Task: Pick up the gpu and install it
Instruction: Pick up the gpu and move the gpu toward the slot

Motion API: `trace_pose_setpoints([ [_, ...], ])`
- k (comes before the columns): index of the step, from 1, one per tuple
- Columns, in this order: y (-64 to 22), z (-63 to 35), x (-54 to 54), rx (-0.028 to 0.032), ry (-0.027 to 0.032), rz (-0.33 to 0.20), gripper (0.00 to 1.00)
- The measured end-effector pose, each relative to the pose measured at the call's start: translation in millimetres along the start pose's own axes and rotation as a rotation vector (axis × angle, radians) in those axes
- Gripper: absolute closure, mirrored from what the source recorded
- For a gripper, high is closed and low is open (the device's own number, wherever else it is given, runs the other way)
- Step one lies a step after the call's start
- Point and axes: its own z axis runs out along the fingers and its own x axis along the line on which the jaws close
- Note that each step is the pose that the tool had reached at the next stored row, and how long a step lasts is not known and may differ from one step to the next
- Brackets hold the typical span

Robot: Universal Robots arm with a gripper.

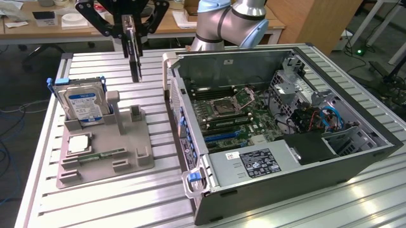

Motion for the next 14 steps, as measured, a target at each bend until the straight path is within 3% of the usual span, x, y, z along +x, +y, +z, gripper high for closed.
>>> trace_pose_setpoints([
  [14, -0.1, 0.1, -6.9, 0.0, 0.0, 0.0, 0.72],
])
